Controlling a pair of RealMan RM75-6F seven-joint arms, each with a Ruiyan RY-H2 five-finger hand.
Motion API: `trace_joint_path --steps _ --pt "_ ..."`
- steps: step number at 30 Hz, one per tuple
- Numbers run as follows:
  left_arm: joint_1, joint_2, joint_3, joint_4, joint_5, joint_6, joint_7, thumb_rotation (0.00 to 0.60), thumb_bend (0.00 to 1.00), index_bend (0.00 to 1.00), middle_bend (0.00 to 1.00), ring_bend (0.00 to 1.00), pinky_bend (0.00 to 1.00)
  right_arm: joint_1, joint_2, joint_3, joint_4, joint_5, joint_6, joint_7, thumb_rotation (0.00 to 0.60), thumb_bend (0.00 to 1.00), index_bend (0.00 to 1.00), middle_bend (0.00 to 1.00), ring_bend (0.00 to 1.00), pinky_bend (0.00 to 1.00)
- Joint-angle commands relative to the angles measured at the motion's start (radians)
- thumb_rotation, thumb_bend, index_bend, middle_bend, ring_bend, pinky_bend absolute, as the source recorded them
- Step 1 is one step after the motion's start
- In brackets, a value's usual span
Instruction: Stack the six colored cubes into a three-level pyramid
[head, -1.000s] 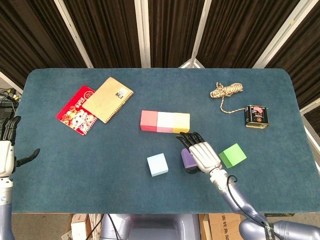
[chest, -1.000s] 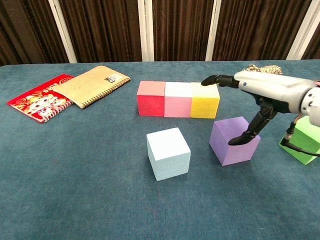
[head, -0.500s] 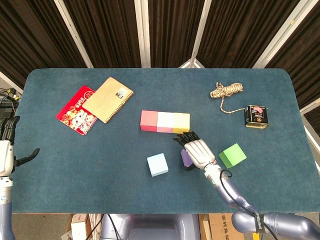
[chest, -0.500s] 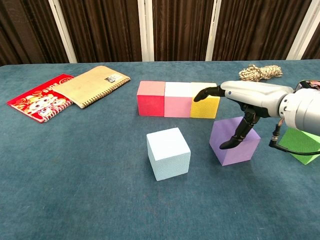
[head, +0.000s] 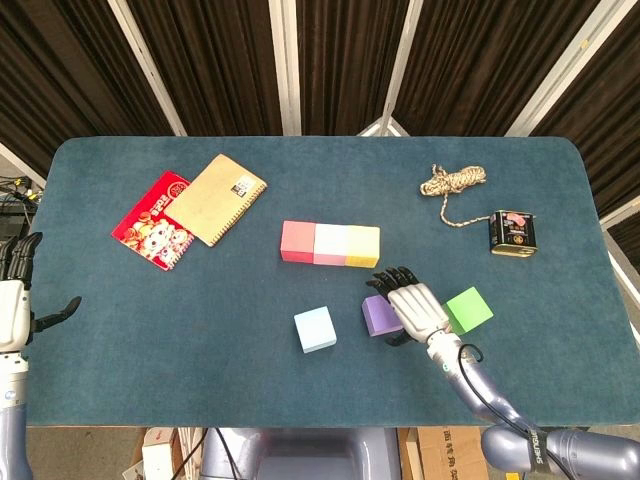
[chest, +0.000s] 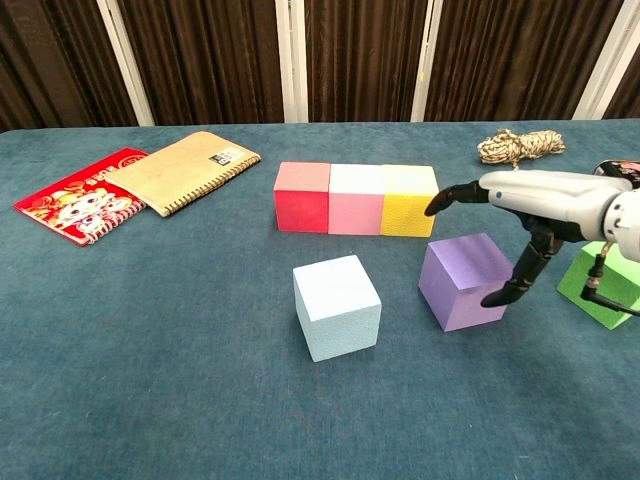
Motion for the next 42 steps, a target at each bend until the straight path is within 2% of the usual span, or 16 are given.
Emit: trace_joint_path --steps 1,12,17,23,30,37,42 --pt "0.0 -0.002 0.002 -0.002 0.006 -0.002 0.005 0.6 0.23 0.06 0.09 0.0 0.0 -0.001 0.004 -0.009 0.001 -0.006 0.0 0.003 0.6 0.12 0.18 0.14 0.04 0.0" --pt "0.004 -0.008 -0.008 0.004 0.008 -0.001 0.01 0.6 0.23 0.08 0.09 0.0 0.0 0.014 -0.034 -0.009 0.071 -0.011 0.004 0.023 0.6 0.12 0.21 0.17 0.06 0.0" --pt "0.004 0.001 -0.003 0.009 0.015 -0.011 0.016 0.6 0.3 0.14 0.14 0.0 0.0 0.024 -0.039 -0.014 0.098 -0.006 -0.009 0.025 0.6 0.12 0.23 0.19 0.07 0.0" --pt "0.009 0.051 0.016 -0.044 -0.016 -0.065 0.099 0.6 0.31 0.16 0.15 0.0 0.0 0.031 -0.034 -0.019 0.103 -0.002 -0.017 0.024 0.6 0.13 0.24 0.19 0.07 0.0" --pt "0.018 0.083 0.013 -0.101 -0.066 -0.088 0.17 0.6 0.31 0.17 0.15 0.0 0.0 0.041 -0.03 -0.02 0.111 0.001 -0.026 0.029 0.6 0.14 0.25 0.2 0.07 0.0" --pt "0.03 0.08 -0.005 -0.138 -0.107 -0.057 0.258 0.6 0.31 0.17 0.15 0.0 0.0 0.054 -0.031 -0.018 0.123 0.011 -0.039 0.033 0.6 0.19 0.26 0.2 0.08 0.0" --pt "0.029 0.079 -0.005 -0.149 -0.12 -0.067 0.277 0.6 0.31 0.17 0.15 0.0 0.0 0.063 -0.027 -0.018 0.122 0.021 -0.048 0.031 0.6 0.19 0.28 0.21 0.08 0.0"
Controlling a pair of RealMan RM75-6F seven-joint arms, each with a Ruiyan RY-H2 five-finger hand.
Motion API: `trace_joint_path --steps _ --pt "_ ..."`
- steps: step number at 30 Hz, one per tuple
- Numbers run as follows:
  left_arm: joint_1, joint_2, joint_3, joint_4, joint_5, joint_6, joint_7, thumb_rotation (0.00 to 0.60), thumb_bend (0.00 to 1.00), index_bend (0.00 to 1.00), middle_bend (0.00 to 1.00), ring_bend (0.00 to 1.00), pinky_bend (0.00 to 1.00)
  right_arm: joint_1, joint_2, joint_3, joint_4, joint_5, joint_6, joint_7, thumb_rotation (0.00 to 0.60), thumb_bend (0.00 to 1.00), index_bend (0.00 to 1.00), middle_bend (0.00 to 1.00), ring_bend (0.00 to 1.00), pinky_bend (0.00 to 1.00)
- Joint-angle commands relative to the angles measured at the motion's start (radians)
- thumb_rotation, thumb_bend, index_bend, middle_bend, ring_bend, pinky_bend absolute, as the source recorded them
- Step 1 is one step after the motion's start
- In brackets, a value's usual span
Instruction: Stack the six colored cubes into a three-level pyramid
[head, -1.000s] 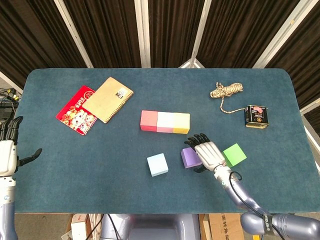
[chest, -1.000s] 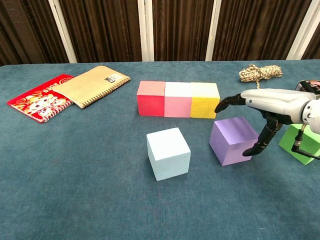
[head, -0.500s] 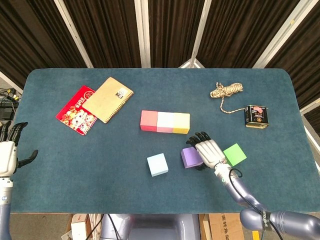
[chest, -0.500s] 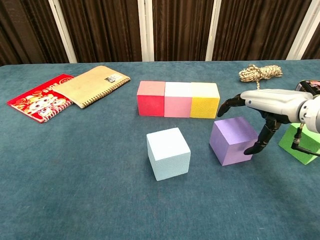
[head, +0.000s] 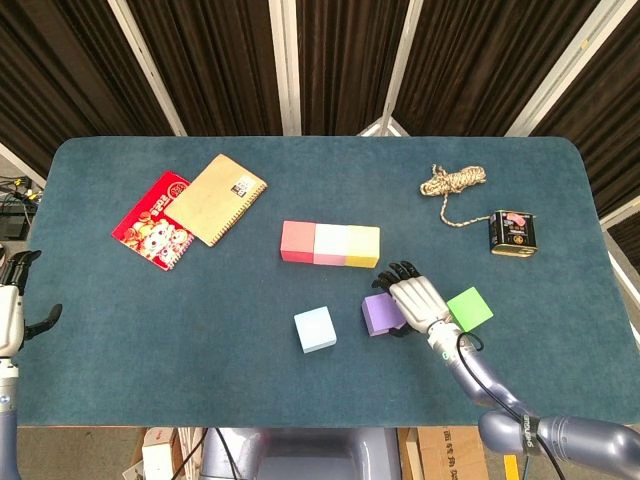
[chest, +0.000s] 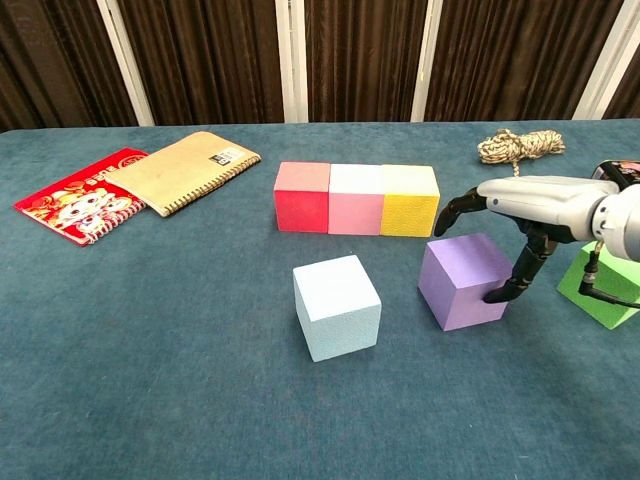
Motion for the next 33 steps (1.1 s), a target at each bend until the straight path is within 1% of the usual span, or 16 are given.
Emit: trace_joint_path --steps 1,7,14,19,24,28,33 --pt "-0.001 0.001 0.0 -0.005 -0.013 -0.013 0.013 0.6 0.31 0.17 0.15 0.0 0.0 0.003 0.002 -0.001 -0.001 0.002 0.0 -0.002 0.6 0.21 0.29 0.21 0.08 0.0" --pt "-0.005 0.002 -0.004 -0.013 -0.031 -0.029 0.024 0.6 0.31 0.16 0.15 0.0 0.0 0.008 0.008 -0.002 -0.012 0.006 -0.008 0.009 0.6 0.29 0.31 0.22 0.09 0.0" --pt "-0.005 0.004 -0.008 -0.014 -0.038 -0.035 0.018 0.6 0.31 0.15 0.14 0.0 0.0 0.016 0.012 -0.007 -0.018 0.015 -0.007 -0.004 0.6 0.29 0.32 0.23 0.09 0.0" --pt "-0.004 0.001 -0.012 -0.012 -0.037 -0.032 0.008 0.6 0.31 0.15 0.14 0.0 0.0 0.017 0.014 -0.009 -0.025 0.026 -0.005 -0.003 0.6 0.3 0.36 0.28 0.11 0.0" --pt "-0.003 -0.004 -0.018 -0.006 -0.035 -0.025 -0.005 0.6 0.31 0.14 0.14 0.0 0.0 0.012 0.015 -0.008 -0.033 0.008 0.013 0.009 0.6 0.3 0.38 0.33 0.15 0.0" --pt "-0.003 -0.009 -0.018 0.001 -0.028 -0.025 -0.015 0.6 0.31 0.14 0.13 0.0 0.0 0.004 0.028 -0.001 -0.058 -0.008 0.038 0.022 0.6 0.3 0.38 0.36 0.17 0.0" --pt "-0.005 -0.009 -0.016 0.004 -0.023 -0.032 -0.03 0.6 0.31 0.14 0.13 0.0 0.0 -0.004 0.054 -0.001 -0.097 -0.011 0.063 0.01 0.6 0.3 0.38 0.36 0.17 0.0"
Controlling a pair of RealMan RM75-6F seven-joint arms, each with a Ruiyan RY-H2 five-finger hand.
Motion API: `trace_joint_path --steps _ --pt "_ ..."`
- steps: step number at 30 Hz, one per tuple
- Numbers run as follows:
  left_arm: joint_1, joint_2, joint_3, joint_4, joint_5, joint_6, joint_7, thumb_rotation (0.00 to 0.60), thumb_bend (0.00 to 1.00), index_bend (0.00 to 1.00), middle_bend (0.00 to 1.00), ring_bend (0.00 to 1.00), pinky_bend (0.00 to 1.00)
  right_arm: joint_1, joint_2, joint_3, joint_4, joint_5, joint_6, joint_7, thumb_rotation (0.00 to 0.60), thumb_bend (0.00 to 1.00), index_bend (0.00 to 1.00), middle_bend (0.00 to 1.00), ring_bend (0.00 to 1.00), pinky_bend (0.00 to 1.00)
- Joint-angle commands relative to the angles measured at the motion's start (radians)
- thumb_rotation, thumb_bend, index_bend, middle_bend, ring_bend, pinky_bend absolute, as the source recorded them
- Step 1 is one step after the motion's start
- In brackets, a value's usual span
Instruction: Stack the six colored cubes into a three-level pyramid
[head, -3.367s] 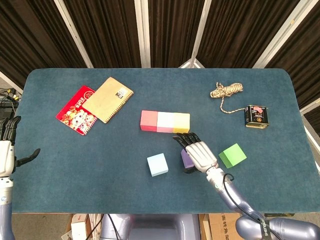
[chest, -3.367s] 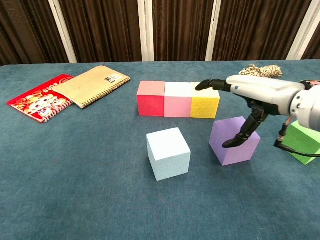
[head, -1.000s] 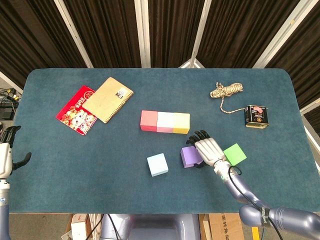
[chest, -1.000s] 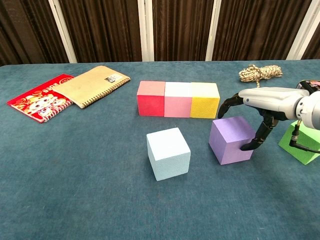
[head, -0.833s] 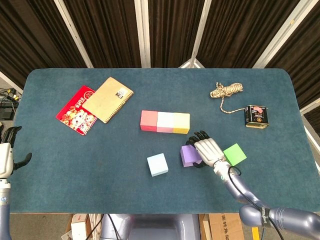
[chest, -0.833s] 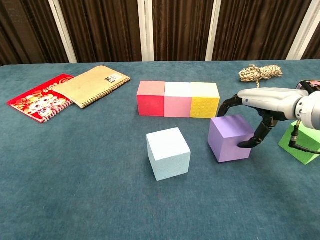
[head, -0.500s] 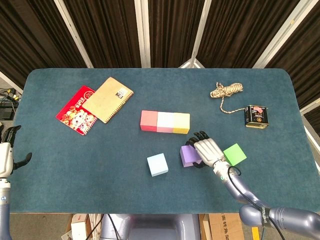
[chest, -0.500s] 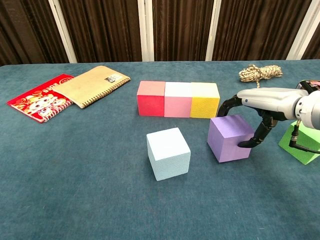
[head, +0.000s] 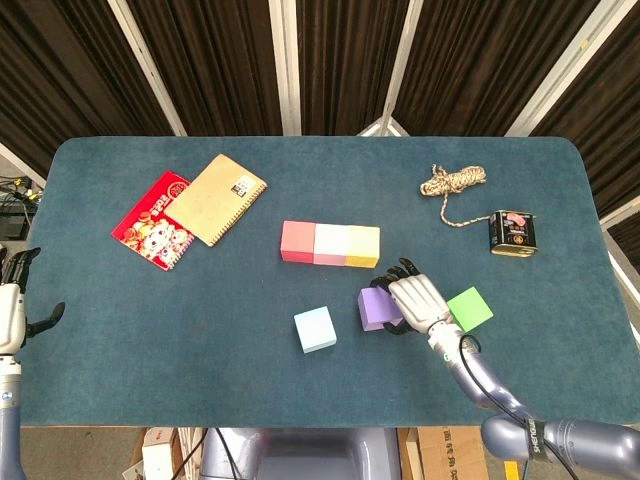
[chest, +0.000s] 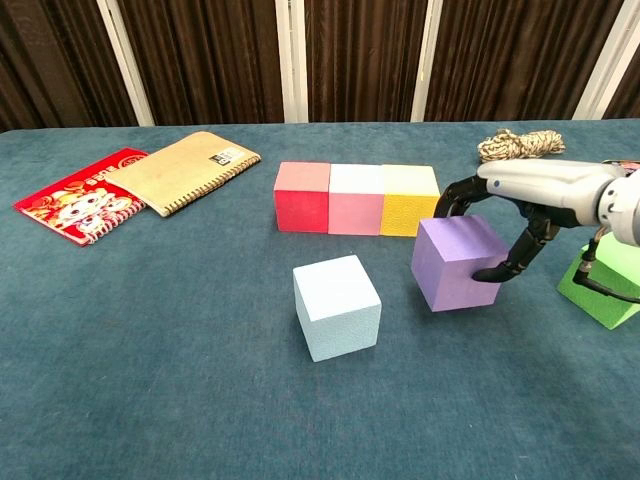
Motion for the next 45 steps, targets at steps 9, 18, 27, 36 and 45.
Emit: trace_joint_path --steps 9,18,27,36,45 --pt "-0.001 0.0 0.004 0.012 0.022 -0.001 -0.021 0.6 0.31 0.13 0.13 0.0 0.0 -0.018 0.103 0.021 -0.135 0.0 0.071 -0.039 0.6 0.3 0.38 0.36 0.17 0.0" --pt "-0.006 -0.003 0.002 0.033 -0.024 -0.014 0.07 0.6 0.31 0.12 0.13 0.0 0.0 0.03 0.24 0.111 -0.269 0.093 0.078 -0.089 0.6 0.3 0.38 0.36 0.17 0.0" --pt "-0.014 -0.012 -0.005 0.043 -0.029 -0.014 0.084 0.6 0.31 0.12 0.13 0.0 0.0 0.217 0.3 0.218 -0.304 0.37 0.031 -0.233 0.6 0.3 0.38 0.36 0.17 0.0" --pt "-0.023 -0.013 0.001 0.055 -0.044 -0.045 0.099 0.6 0.31 0.11 0.13 0.0 0.0 0.452 0.23 0.238 -0.193 0.675 -0.02 -0.354 0.6 0.3 0.38 0.36 0.17 0.0" --pt "-0.019 -0.011 -0.002 0.054 -0.037 -0.032 0.087 0.6 0.31 0.1 0.13 0.0 0.0 0.605 0.048 0.229 -0.035 0.837 0.074 -0.406 0.6 0.3 0.38 0.36 0.17 0.0"
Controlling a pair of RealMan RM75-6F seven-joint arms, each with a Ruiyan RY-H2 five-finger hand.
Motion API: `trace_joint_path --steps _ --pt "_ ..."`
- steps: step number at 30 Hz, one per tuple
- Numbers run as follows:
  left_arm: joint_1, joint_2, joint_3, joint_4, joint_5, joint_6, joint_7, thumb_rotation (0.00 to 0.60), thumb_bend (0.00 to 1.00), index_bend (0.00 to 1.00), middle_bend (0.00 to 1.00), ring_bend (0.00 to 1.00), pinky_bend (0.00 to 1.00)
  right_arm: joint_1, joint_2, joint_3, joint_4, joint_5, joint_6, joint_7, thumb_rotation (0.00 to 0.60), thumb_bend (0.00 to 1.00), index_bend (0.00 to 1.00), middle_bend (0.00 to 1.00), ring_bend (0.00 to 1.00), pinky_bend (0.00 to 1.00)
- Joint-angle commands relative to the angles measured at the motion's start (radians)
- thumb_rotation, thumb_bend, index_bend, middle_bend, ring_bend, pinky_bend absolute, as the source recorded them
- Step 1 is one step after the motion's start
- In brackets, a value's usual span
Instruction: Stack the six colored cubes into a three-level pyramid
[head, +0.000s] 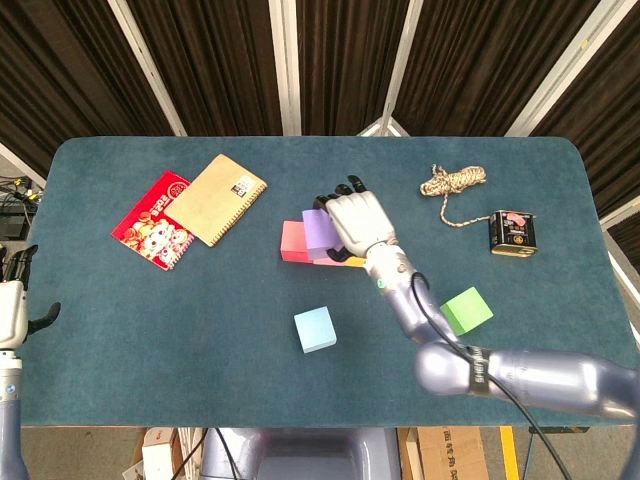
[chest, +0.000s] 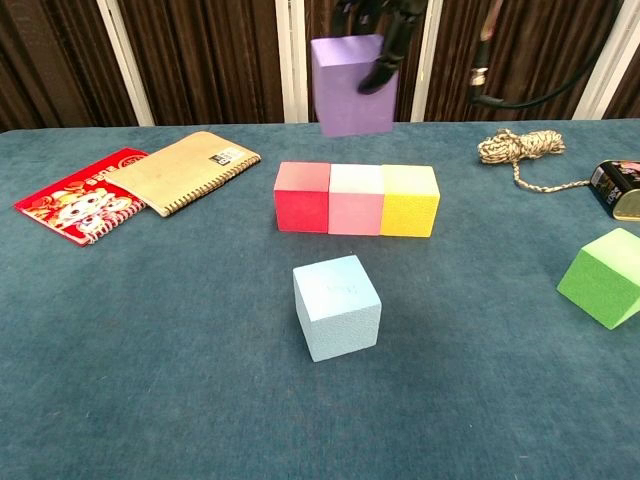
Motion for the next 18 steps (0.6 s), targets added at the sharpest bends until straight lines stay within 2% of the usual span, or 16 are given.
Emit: trace_joint_path --steps 1,11,18 --pt "0.004 0.003 -0.001 -0.002 0.002 0.008 -0.003 0.6 0.31 0.1 0.13 0.0 0.0 0.055 -0.094 -0.007 0.086 0.052 0.045 -0.027 0.6 0.3 0.38 0.36 0.17 0.0" --pt "0.001 -0.004 -0.009 0.007 -0.02 0.004 0.013 0.6 0.31 0.1 0.13 0.0 0.0 0.107 -0.214 -0.018 0.264 0.108 0.037 -0.047 0.6 0.3 0.38 0.36 0.17 0.0" --pt "-0.001 -0.009 -0.014 0.015 -0.03 0.004 0.014 0.6 0.31 0.1 0.13 0.0 0.0 0.109 -0.254 -0.013 0.328 0.125 0.011 -0.035 0.6 0.3 0.38 0.36 0.17 0.0"
